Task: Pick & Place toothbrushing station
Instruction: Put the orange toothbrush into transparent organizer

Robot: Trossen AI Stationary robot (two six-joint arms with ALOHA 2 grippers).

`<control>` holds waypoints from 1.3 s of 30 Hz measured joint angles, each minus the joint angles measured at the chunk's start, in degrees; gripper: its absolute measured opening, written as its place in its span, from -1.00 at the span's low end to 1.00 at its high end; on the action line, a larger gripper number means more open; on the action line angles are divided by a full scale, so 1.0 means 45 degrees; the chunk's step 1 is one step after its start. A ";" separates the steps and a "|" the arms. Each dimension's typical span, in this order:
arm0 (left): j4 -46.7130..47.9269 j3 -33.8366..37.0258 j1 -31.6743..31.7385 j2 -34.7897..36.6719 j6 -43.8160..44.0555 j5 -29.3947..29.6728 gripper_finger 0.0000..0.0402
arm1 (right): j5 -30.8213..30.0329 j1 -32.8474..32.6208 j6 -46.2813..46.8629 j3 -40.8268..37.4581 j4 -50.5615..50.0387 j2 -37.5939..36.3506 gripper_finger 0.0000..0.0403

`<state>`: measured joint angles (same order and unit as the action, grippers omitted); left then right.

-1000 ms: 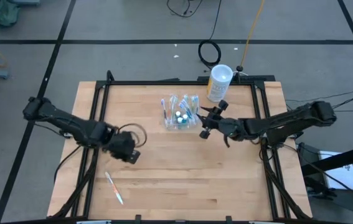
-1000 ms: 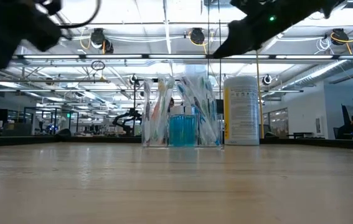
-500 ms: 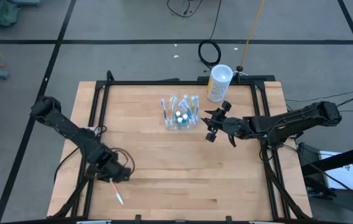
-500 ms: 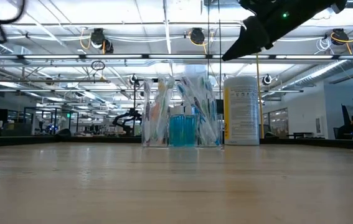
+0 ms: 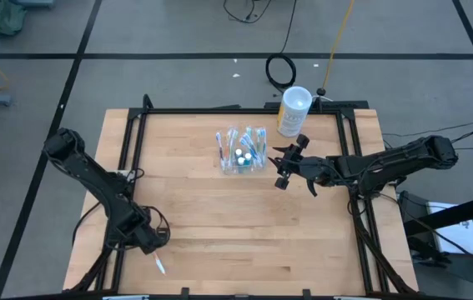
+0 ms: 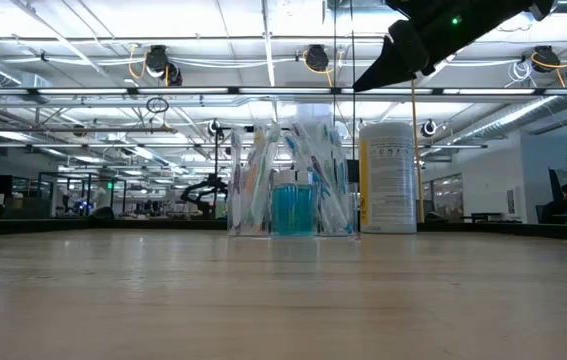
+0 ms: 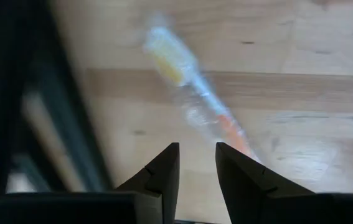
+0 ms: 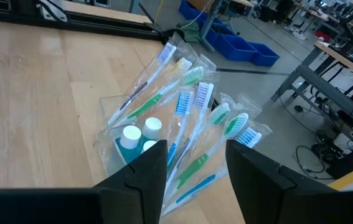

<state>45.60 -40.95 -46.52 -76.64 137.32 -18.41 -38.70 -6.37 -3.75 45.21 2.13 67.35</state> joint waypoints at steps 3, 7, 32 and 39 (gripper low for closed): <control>-0.1549 0.0989 0.0000 0.0005 0.0052 0.0115 -0.45 | 0.0000 0.0000 0.0005 0.0000 -0.0001 0.0000 -0.22; -0.3432 0.2263 0.0041 0.0058 0.0413 -0.0007 -0.45 | 0.0000 0.0000 0.0005 0.0000 -0.0010 0.0000 -0.22; -0.4531 0.1356 0.2874 0.0415 -0.8034 0.5871 -0.96 | -0.0002 0.0000 0.0019 0.0000 -0.0047 0.0000 -0.22; -0.4500 -0.0761 0.4430 0.0753 -1.4356 1.1403 -0.99 | 0.0000 0.0000 0.0019 -0.0005 -0.0041 0.0000 -0.22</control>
<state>25.35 -44.37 -26.59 -73.25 72.72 32.91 -38.70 -6.37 -3.66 45.19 1.95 67.35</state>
